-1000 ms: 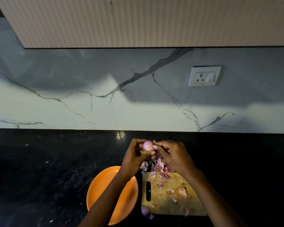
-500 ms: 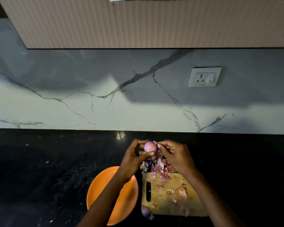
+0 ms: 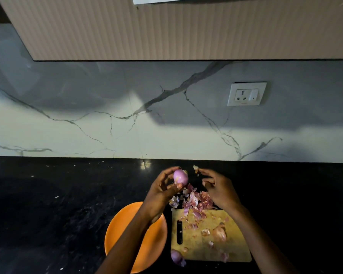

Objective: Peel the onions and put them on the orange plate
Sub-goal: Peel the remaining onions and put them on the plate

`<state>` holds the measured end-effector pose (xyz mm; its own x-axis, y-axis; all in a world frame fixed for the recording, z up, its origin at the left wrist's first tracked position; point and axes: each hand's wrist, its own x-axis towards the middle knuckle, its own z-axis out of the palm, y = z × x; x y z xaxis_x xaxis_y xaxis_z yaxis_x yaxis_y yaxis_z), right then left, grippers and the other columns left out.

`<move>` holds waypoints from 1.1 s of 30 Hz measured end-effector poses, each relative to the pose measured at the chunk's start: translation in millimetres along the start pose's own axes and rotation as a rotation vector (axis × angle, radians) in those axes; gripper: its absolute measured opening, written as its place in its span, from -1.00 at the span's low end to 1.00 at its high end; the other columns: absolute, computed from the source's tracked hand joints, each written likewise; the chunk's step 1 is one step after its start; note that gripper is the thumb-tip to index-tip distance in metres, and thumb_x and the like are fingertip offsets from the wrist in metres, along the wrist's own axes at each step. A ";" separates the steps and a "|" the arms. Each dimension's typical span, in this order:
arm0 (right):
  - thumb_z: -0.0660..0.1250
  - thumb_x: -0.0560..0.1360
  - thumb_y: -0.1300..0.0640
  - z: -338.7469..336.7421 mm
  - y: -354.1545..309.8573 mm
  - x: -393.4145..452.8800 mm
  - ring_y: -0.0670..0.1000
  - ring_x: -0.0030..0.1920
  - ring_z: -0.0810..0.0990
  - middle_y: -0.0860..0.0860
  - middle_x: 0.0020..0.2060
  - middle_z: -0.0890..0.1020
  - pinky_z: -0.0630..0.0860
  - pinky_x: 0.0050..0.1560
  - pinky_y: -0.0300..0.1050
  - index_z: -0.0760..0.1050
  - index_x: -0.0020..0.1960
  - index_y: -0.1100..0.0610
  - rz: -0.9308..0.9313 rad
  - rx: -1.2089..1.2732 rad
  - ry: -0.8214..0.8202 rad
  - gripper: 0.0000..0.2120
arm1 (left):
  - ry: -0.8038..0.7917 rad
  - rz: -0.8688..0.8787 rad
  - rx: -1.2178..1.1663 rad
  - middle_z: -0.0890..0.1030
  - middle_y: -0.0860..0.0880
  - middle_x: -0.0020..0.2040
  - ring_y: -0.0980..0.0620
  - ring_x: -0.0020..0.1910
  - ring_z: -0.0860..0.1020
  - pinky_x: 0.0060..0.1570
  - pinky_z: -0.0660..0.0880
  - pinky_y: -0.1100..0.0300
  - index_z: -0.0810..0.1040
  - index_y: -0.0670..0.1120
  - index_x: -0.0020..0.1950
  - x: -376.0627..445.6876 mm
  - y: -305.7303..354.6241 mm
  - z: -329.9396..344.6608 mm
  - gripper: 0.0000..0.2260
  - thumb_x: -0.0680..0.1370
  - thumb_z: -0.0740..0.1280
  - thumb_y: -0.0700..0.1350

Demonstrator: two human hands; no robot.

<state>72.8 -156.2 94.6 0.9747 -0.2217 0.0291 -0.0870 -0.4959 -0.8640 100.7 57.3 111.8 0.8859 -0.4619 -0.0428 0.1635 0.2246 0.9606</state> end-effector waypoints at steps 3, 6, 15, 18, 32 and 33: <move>0.39 0.59 0.15 -1.7 -12.0 -2.1 -0.22 0.16 0.60 -0.16 0.16 0.64 0.47 0.10 -0.42 0.57 0.31 -0.02 -0.043 0.062 0.023 -0.70 | -0.008 -0.029 -0.065 0.62 -0.07 0.28 -0.11 0.31 0.55 0.32 0.48 -0.04 0.48 -0.07 0.39 1.7 -2.3 -0.6 -0.53 0.48 0.41 -0.23; 0.38 0.58 0.06 -3.3 -28.4 -2.8 -0.31 0.10 0.60 -0.23 0.10 0.65 0.50 0.07 -0.43 0.59 0.23 -0.11 -0.076 0.173 0.004 -0.77 | -0.006 -0.040 -0.060 0.62 -0.08 0.28 -0.12 0.32 0.55 0.32 0.48 -0.02 0.49 -0.07 0.39 3.3 -3.8 0.0 -0.52 0.47 0.43 -0.22; 0.44 0.51 0.06 4.1 -32.2 -5.6 -0.03 -0.06 0.66 0.00 -0.06 0.73 0.58 -0.05 -0.13 0.69 0.05 0.05 0.079 0.570 -0.117 -0.85 | 0.022 -0.017 0.045 0.64 -0.09 0.23 -0.14 0.25 0.60 0.26 0.53 -0.02 0.55 -0.04 0.36 7.5 -3.9 8.5 -0.57 0.48 0.44 -0.14; 0.44 0.49 0.06 2.9 -27.5 -5.6 -0.08 -0.15 0.59 -0.03 -0.20 0.69 0.51 -0.10 -0.18 0.68 -0.04 0.07 0.123 0.663 -0.117 -0.89 | 0.005 0.003 0.070 0.64 -0.12 0.23 -0.13 0.24 0.60 0.22 0.55 0.03 0.55 -0.06 0.36 8.0 -6.2 10.7 -0.57 0.49 0.45 -0.15; 0.38 0.57 0.23 6.7 -26.6 -9.5 0.01 0.16 0.67 0.02 0.12 0.70 0.64 0.06 -0.12 0.60 0.22 0.14 -0.027 0.579 -0.141 -0.76 | 0.161 0.249 0.428 0.60 -0.11 0.19 -0.08 0.15 0.63 0.09 0.62 -0.11 0.57 0.00 0.31 19.7 -20.9 9.0 -0.48 0.38 0.59 0.00; 0.38 0.57 0.24 5.8 -25.1 -8.1 0.03 0.16 0.67 0.04 0.12 0.70 0.64 0.08 -0.10 0.61 0.22 0.16 -0.022 0.581 -0.142 -0.76 | 0.152 0.251 0.445 0.59 -0.10 0.19 -0.07 0.15 0.63 0.09 0.63 -0.10 0.56 0.00 0.31 20.6 -22.0 7.9 -0.48 0.38 0.60 -0.03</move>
<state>68.4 -137.1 113.1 0.9964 -0.0824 0.0177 0.0219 0.0503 -0.9985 111.9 36.1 91.9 0.9323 -0.3040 0.1960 -0.2326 -0.0889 0.9685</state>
